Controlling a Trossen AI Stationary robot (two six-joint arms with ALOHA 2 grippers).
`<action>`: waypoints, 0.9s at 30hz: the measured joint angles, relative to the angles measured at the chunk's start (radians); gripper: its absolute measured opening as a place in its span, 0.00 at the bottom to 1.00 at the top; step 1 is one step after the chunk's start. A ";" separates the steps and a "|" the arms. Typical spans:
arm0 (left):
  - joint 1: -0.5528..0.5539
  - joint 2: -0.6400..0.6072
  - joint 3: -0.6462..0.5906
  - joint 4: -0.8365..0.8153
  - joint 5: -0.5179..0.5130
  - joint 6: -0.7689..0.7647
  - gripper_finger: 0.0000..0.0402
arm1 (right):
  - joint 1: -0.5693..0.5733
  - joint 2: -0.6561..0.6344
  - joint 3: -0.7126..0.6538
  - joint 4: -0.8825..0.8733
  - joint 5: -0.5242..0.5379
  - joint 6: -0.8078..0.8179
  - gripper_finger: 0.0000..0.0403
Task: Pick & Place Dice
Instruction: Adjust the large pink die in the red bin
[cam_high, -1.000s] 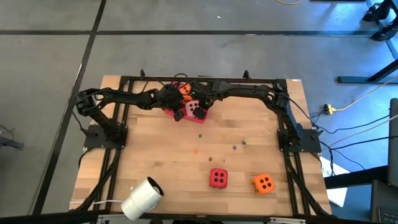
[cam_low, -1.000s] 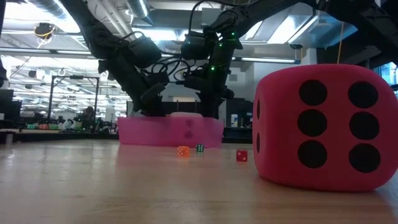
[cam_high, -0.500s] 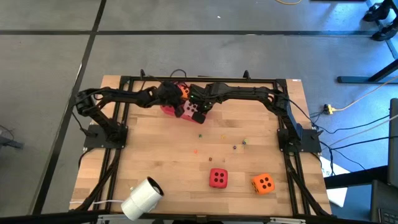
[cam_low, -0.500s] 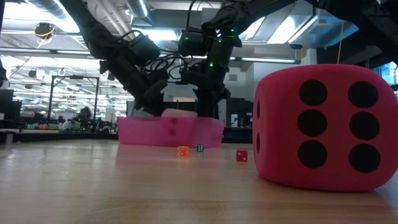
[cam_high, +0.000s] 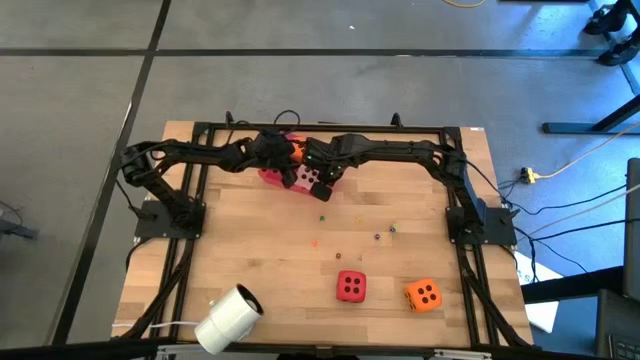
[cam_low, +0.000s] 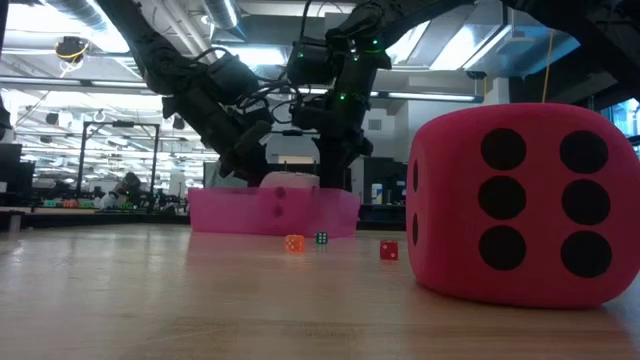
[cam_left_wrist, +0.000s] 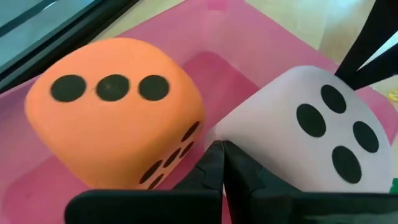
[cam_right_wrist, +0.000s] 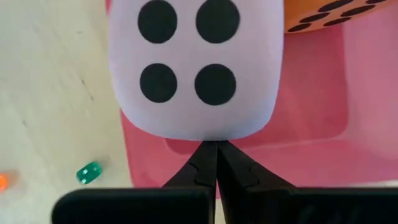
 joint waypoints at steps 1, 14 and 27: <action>-0.003 0.000 0.000 0.000 0.000 0.000 0.00 | 0.003 -0.004 0.000 -0.004 0.000 0.001 0.01; -0.042 0.000 0.002 0.003 0.007 -0.015 0.00 | 0.020 -0.025 0.002 -0.091 0.001 0.048 0.01; -0.055 0.000 0.002 0.001 0.001 -0.016 0.00 | 0.029 -0.025 0.002 -0.143 -0.001 0.047 0.01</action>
